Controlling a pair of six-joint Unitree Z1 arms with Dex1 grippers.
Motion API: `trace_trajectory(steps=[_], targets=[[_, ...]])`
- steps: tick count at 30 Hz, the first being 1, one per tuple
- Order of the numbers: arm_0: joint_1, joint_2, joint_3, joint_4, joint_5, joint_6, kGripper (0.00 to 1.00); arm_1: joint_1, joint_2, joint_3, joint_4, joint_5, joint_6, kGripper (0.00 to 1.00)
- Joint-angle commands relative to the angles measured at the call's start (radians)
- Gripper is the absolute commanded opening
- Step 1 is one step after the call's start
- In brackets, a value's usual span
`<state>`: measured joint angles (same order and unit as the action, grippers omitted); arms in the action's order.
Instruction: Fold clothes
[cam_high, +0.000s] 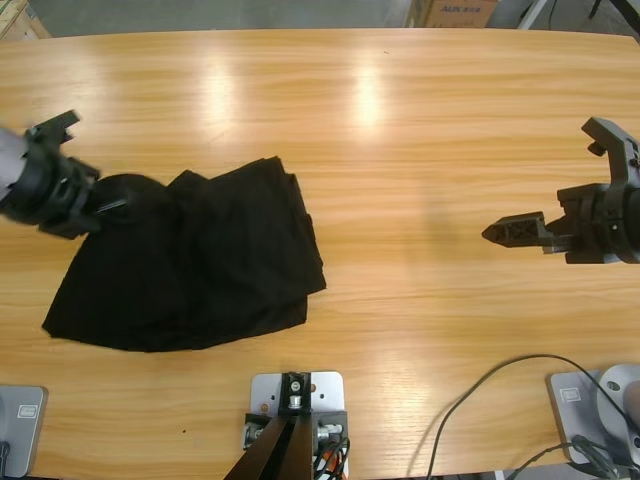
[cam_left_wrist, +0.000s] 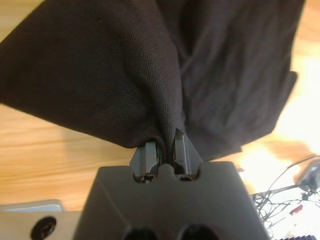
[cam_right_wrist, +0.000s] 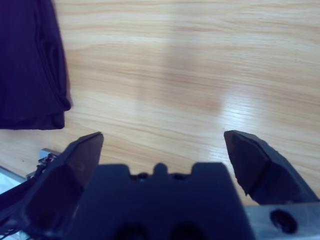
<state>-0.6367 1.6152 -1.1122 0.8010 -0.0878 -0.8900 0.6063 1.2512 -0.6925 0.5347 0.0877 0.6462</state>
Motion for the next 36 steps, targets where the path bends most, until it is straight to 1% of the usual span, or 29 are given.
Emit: trace_trajectory(steps=[1, 7, 11, 14, 17, 21, 26, 32, 36], targets=[[-0.060, 0.139, -0.110, 0.045, -0.004, 0.022, 0.000, 0.008, 0.022, 0.004, -0.014, -0.009, -0.002, 0.996], [-0.074, 0.137, -0.197, 0.084, -0.001, 0.050, 0.000, 0.008, 0.025, 0.004, -0.018, -0.006, -0.003, 0.996], [-0.099, 0.198, -0.286, 0.086, -0.002, 0.069, 0.000, 0.008, 0.017, 0.006, -0.015, -0.006, -0.002, 0.996], [-0.110, 0.210, -0.331, 0.126, -0.002, 0.068, 0.000, 0.007, 0.022, 0.005, -0.016, -0.005, -0.002, 0.996], [-0.108, 0.184, -0.311, 0.167, 0.020, 0.069, 0.000, 0.008, 0.027, 0.005, -0.018, -0.005, -0.002, 0.996], [-0.093, 0.111, -0.241, 0.191, 0.041, 0.063, 0.000, 0.008, 0.024, 0.005, -0.016, -0.005, -0.002, 0.996], [-0.009, 0.000, -0.159, 0.235, 0.065, 0.075, 0.000, 0.008, 0.025, 0.005, -0.017, -0.005, -0.002, 0.996], [0.078, -0.070, -0.151, 0.317, 0.101, 0.110, 0.000, 0.008, 0.030, 0.005, -0.021, -0.005, -0.002, 0.996], [0.074, -0.064, -0.182, 0.320, 0.099, 0.117, 0.000, 0.008, 0.025, 0.005, -0.019, -0.005, -0.002, 0.996]])
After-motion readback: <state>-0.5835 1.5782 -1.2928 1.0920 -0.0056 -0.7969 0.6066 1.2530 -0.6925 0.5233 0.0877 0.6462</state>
